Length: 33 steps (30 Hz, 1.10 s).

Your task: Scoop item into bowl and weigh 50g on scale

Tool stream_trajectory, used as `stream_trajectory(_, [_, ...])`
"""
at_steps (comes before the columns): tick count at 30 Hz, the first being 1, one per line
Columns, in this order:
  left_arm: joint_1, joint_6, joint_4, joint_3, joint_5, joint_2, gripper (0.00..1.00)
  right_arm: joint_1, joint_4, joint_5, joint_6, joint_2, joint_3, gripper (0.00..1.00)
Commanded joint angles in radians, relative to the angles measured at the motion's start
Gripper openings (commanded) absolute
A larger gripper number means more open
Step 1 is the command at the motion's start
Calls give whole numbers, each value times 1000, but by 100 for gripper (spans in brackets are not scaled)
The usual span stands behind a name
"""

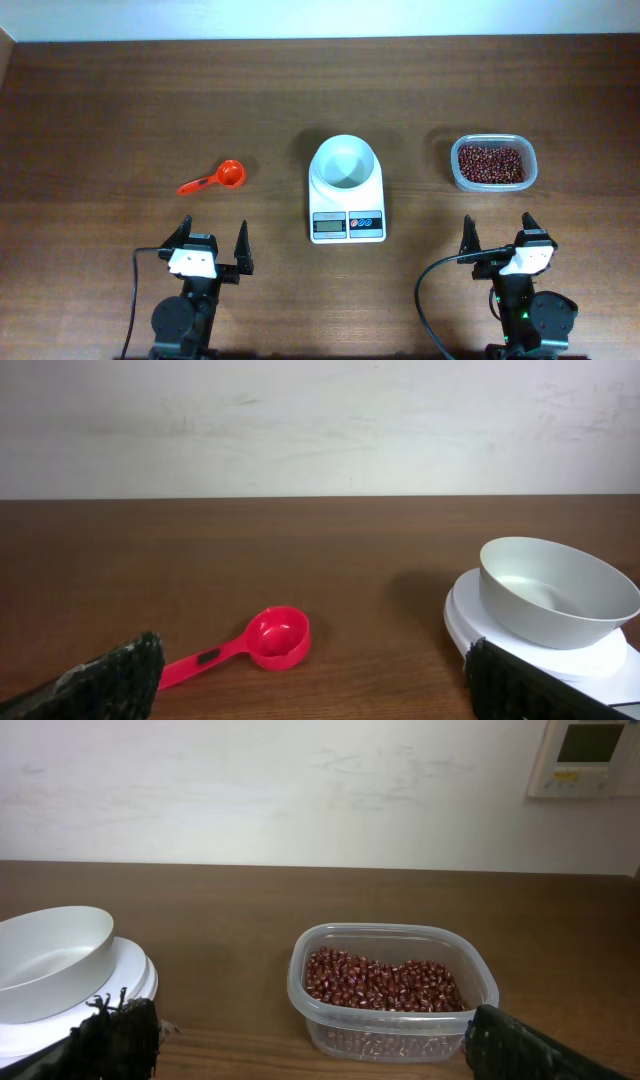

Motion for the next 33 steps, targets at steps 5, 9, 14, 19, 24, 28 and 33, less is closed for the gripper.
stream_trajectory(5, [-4, 16, -6, -2, -3, -2, 99, 9, -5, 9, 3, -6, -5, 99])
stream_trajectory(9, [-4, 16, -6, -2, -3, -2, 99, 9, -5, 9, 3, -6, -5, 99])
stream_trajectory(14, [-4, 16, -6, -2, -3, -2, 99, 9, -5, 9, 3, -6, -5, 99])
stream_trajectory(19, [-4, 16, -5, -2, -26, -2, 99, 9, -5, 9, 3, -6, -5, 99])
stream_trajectory(24, [-4, 16, -6, -2, -25, -2, 99, 9, -5, 9, 3, -6, -5, 99])
stream_trajectory(28, [-4, 20, 18, -2, -65, -2, 99, 9, -5, 9, 3, -6, -5, 99])
stream_trajectory(33, [-4, 20, 84, 9, -43, -2, 99, 9, -5, 9, 3, -6, -5, 99])
